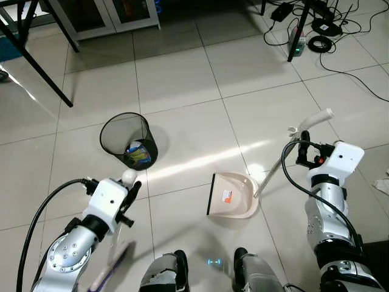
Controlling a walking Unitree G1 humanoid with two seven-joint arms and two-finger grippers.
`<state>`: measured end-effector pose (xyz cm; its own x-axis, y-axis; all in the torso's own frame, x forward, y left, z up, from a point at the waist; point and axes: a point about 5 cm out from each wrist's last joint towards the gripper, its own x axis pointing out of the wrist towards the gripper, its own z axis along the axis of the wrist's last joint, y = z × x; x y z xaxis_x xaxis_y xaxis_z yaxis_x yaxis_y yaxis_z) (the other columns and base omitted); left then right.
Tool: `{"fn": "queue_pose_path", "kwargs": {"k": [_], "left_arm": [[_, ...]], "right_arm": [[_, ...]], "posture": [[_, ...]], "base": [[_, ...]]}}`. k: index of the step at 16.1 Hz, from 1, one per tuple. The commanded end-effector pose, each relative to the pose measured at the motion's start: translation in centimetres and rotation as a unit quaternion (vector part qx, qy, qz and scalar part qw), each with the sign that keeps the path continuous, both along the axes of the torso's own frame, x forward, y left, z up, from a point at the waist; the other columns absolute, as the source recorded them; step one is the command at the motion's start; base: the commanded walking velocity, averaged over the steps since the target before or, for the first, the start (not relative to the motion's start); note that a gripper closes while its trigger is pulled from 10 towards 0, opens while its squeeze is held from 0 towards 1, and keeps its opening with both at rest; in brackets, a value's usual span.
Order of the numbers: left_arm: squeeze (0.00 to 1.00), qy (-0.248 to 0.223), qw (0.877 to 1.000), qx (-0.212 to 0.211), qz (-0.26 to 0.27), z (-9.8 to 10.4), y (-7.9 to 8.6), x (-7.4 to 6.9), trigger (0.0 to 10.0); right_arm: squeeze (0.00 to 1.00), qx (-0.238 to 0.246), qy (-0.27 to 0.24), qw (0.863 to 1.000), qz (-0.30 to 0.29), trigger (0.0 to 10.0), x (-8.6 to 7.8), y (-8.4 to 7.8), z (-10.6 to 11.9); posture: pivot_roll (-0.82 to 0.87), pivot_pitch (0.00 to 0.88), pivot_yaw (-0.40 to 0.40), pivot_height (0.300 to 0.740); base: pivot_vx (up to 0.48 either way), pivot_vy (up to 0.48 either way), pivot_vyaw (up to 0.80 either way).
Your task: Sweep floor
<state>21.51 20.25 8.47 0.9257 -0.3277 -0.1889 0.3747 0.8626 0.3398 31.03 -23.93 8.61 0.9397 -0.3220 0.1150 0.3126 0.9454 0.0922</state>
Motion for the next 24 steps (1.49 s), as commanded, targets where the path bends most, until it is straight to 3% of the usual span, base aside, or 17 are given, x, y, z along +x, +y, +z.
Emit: {"fn": "queue_pose_path", "kwargs": {"k": [1, 2, 3, 6, 8, 12, 16, 24], "left_arm": [[0.0, 0.019, 1.0, 0.021, 0.005, -1.0, 1.1, -0.5, 10.0], [0.0, 0.02, 1.0, 0.023, 0.004, -1.1, 1.1, -0.5, 10.0], [0.0, 0.021, 1.0, 0.023, 0.003, -1.4, 1.3, -0.2, 10.0], [0.0, 0.024, 0.999, 0.024, 0.001, -2.1, 1.7, -0.1, 10.0], [0.0, 0.015, 1.0, 0.025, -0.006, -1.5, 1.4, -0.4, 10.0], [0.0, 0.009, 1.0, 0.025, -0.01, -1.2, 1.2, -0.9, 10.0], [0.0, 0.012, 1.0, 0.028, -0.009, -1.0, 1.1, -1.5, 10.0], [0.0, 0.025, 0.999, 0.046, -0.012, -0.2, 1.1, -4.4, 10.0]], "right_arm": [[0.89, 0.003, -0.001, 1.0, 0.001, 10.0, 0.2, -0.2, -0.1], [0.8, 0.004, -0.001, 1.0, 0.002, 10.0, 0.2, -0.2, -0.1], [0.0, 0.002, 0.0, 1.0, 0.007, 10.0, 0.5, -0.2, -0.1], [0.0, 0.001, -0.011, 1.0, 0.01, 10.0, 0.9, -0.3, 0.4], [0.0, -0.004, -0.012, 1.0, 0.013, 10.0, 1.2, -0.4, 0.6], [0.0, -0.046, 0.011, 0.999, 0.024, 10.0, 2.1, -0.5, 1.1], [0.0, -0.054, 0.03, 0.998, 0.025, 10.0, 2.7, -0.9, 1.3], [0.0, -0.052, 0.046, 0.997, 0.02, 10.0, 3.1, -1.7, 1.6]], "posture": [[0.16, 0.251, 0.104, 0.74], [0.16, 0.251, 0.104, 0.74], [0.17, 0.259, 0.108, 0.74], [0.18, 0.265, 0.115, 0.74], [0.18, 0.274, 0.114, 0.74], [0.2, 0.295, 0.109, 0.74], [0.23, 0.316, 0.108, 0.74], [0.31, 0.342, 0.143, 0.74]], "base": [[0.0, 0.0, 0.0], [0.0, 0.0, 0.0], [0.0, 0.0, 0.0], [0.0, 0.0, 0.0], [0.0, 0.0, 0.0], [0.0, 0.0, 0.0], [0.0, 0.0, 0.0], [0.0, 0.0, 0.0]]}}
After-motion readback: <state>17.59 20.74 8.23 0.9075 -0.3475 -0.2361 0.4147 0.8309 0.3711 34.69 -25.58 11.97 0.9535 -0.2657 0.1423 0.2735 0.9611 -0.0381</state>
